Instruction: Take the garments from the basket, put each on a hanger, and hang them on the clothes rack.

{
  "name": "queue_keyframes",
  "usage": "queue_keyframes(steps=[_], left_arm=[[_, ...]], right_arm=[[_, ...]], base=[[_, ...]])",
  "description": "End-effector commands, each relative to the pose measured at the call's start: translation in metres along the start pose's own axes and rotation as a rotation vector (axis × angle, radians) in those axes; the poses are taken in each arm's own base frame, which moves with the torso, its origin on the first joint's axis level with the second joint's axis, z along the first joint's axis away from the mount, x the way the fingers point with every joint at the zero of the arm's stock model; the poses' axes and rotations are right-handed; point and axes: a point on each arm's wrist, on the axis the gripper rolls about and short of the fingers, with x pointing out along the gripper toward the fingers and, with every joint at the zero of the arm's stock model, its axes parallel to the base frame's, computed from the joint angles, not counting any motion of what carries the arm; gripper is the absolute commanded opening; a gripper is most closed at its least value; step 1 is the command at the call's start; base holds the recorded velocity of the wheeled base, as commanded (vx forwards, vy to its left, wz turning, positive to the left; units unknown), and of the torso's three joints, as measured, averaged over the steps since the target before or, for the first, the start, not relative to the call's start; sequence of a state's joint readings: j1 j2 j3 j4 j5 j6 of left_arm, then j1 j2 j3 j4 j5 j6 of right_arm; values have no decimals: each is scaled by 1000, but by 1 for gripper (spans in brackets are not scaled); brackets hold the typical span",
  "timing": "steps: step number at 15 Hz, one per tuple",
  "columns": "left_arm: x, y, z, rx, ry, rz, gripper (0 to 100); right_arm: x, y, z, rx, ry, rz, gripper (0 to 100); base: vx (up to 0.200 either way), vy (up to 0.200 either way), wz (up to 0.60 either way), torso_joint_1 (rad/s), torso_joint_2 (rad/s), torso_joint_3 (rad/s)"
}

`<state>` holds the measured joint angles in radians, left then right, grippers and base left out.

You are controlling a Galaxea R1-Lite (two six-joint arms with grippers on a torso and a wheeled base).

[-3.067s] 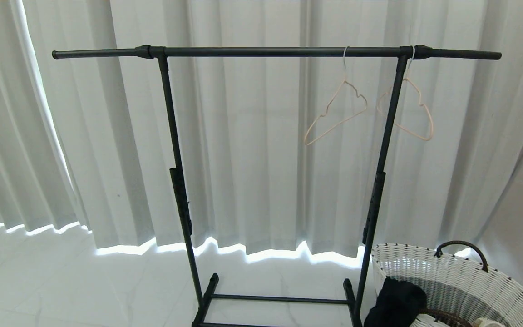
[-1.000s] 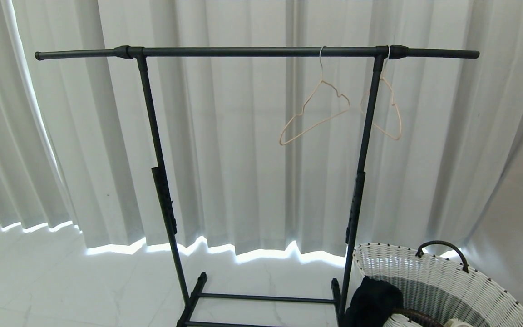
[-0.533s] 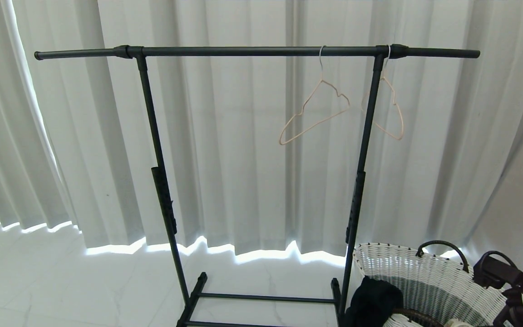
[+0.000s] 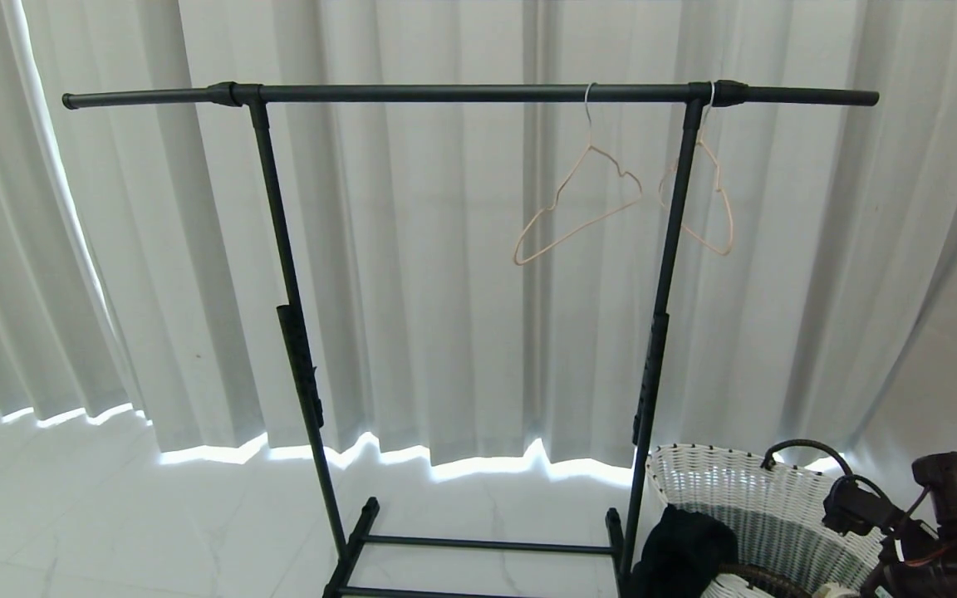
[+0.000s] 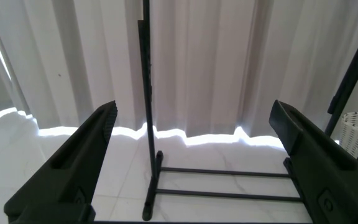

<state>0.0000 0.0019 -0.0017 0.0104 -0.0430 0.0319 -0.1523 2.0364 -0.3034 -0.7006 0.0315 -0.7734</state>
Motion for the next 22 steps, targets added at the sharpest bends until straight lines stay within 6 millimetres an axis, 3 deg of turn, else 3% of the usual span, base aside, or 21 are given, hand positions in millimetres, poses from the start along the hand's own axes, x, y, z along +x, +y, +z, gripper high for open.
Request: queue_keyframes(steps=[1, 4, 5, 8, 11, 13, 14, 15, 20, 22], left_arm=[[0, 0, 0, 0, 0, 0, 100], [0, 0, 0, 0, 0, 0, 100], [0, 0, 0, 0, 0, 0, 100], [0, 0, 0, 0, 0, 0, 100], [0, 0, 0, 0, 0, 0, 100], [0, 0, 0, 0, 0, 0, 100], [0, 0, 0, 0, 0, 0, 100], [0, 0, 0, 0, 0, 0, 100], [0, 0, 0, 0, 0, 0, 100], [0, 0, 0, 0, 0, 0, 100]], right_arm=[[15, 5, -7, 3, 52, 28, 100], [16, 5, -5, -2, 39, 26, 100], [15, 5, -5, -2, 27, 12, 0], [2, 13, -13, 1, -3, -23, 0], [-43, 27, -25, 7, -101, -105, 0], [-72, 25, -22, 6, -189, -190, 0], [-72, 25, -22, 6, -189, -190, 0], [-102, 25, -21, 13, -274, -270, 0], [-179, 10, -4, 39, -410, -410, 0], [-244, 15, -6, 74, -385, -374, 0]], base=[[0, 0, 0, 0, 0, 0], [0, 0, 0, 0, 0, 0], [0, 0, 0, 0, 0, 0], [0, 0, 0, 0, 0, 0], [0, 0, 0, 0, 0, 0], [0, 0, 0, 0, 0, 0], [0, 0, 0, 0, 0, 0], [0, 0, 0, 0, 0, 0], [0, 0, 0, 0, 0, 0], [0, 0, 0, 0, 0, 0]])
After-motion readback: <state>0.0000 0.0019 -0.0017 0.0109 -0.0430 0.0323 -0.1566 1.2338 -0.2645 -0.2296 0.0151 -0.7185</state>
